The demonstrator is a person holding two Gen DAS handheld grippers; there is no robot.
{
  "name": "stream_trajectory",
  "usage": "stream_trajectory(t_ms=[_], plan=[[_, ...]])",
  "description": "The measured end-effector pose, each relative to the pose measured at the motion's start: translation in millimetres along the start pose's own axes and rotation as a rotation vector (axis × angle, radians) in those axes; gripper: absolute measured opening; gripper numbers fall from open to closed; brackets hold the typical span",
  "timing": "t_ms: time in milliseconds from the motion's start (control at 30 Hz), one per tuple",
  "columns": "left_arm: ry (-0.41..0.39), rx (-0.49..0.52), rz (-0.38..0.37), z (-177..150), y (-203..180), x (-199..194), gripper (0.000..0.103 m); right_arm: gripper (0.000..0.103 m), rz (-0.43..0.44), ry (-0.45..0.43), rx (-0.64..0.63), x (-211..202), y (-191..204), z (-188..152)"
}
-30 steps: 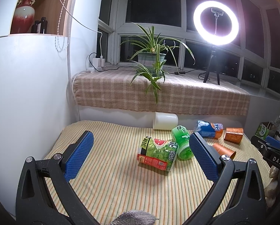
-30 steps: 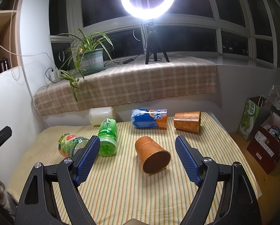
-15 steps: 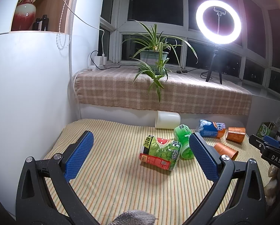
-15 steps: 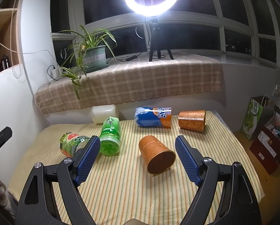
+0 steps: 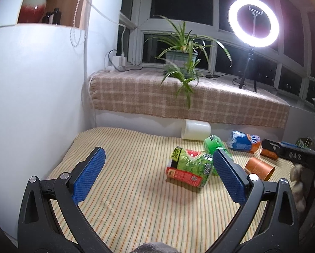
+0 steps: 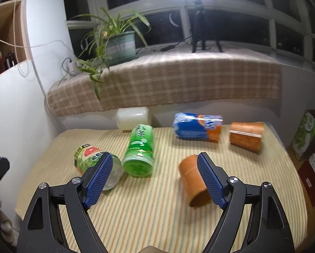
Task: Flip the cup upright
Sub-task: 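Grasp the lying green tea bottle with the right gripper and lift it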
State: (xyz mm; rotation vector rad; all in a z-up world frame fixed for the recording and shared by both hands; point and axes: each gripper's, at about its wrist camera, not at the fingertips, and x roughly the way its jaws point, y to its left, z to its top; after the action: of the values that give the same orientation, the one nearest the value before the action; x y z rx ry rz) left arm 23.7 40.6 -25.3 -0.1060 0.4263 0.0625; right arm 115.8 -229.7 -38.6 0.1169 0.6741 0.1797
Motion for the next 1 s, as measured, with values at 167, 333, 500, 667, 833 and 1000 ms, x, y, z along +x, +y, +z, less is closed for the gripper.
stream_trajectory(t_ms=[167,333,500,667,833,1000], plan=[[0.046,-0.041,0.03,-9.3,22.2,6.2,0.103,0.082,0.052,0.105,0.021,39.2,0.5,17.2],[0.074,-0.067,0.077,-21.0,44.3,4.6,0.103,0.082,0.108,0.233,0.053,82.3,3.7,29.5],[0.095,-0.1,0.104,-29.4,63.4,3.0,0.103,0.082,0.116,0.373,0.083,126.7,8.8,32.4],[0.11,-0.127,0.119,-33.7,73.7,2.5,0.103,0.082,0.104,0.459,0.142,159.4,5.3,29.9],[0.11,-0.138,0.123,-35.5,79.3,-0.3,0.103,0.074,0.085,0.508,0.161,180.5,3.5,27.9],[0.111,-0.136,0.122,-36.0,79.4,-1.6,0.103,0.067,0.091,0.554,0.186,195.0,3.7,22.2]])
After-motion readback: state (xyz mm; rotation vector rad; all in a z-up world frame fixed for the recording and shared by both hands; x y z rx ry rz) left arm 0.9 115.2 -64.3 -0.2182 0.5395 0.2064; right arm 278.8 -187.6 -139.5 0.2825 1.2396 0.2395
